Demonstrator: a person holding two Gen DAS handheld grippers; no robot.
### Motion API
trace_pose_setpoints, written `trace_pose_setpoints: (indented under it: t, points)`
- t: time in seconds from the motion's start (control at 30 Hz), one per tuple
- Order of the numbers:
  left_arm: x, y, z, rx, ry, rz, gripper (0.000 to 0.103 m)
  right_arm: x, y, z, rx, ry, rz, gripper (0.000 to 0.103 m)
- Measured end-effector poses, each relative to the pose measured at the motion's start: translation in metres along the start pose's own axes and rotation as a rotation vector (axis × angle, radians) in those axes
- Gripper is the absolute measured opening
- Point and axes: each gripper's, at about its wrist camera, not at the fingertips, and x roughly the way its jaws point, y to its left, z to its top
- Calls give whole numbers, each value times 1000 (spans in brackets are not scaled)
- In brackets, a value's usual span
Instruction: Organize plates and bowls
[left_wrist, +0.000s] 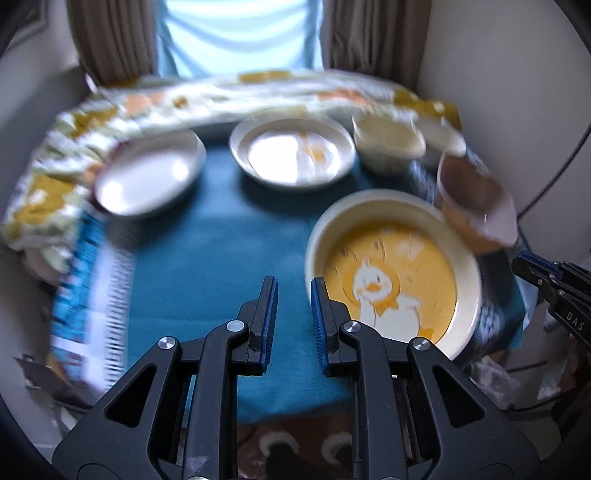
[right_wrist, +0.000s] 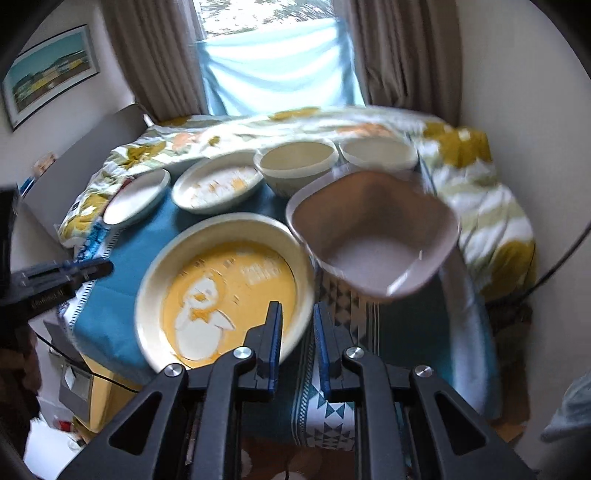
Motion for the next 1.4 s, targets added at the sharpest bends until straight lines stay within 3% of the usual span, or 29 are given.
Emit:
trace_pose_setpoints:
  t: [0.07,0.1,0.17,0.2,0.23,0.3,0.33,0.4,0.63,0.87,0.97,1.13,1.17,1.27,1.4]
  points:
    - [-29,4,11,-10,-51,48,18,-18,12,18,-47,-32,18,17]
    - [-43,6,16,-17,-77,59,20,-23,17,26,-61,-41,22,25]
    - [-66,10,24,-31,-120,75,39,-37,30,44,-97,-91,43,62]
    - [-78,13,28,-45,-149,99,84,-42,36,53,-111,-110,69,95]
    - [-87,16,29,-57,-181,124,102,-47,43,61,-127,-130,99,103]
    - [-110,23,31,-74,-283,169,103,-54,55,75,-147,-173,155,103]
    - [-116,26,35,-73,-290,179,103,-54,62,81,-161,-179,165,103]
    - [-121,34,41,-84,-285,216,103,-50,76,93,-194,-184,197,103]
    - [-108,104,55,-240,-220,226,103,-2,127,153,-252,-187,333,103]
    - [-48,201,70,-458,-144,159,103,86,179,216,-320,-29,341,103]
    - [-10,233,78,-517,-96,106,103,132,199,238,-334,6,285,103]
    - [56,266,86,-564,-1,24,101,231,215,257,-302,223,302,103]
    - [67,269,87,-566,16,12,100,242,216,256,-303,245,297,103]
    - [101,278,89,-568,80,-8,78,278,222,252,-316,307,292,99]
    - [135,284,88,-574,133,-28,64,314,232,248,-353,377,315,72]
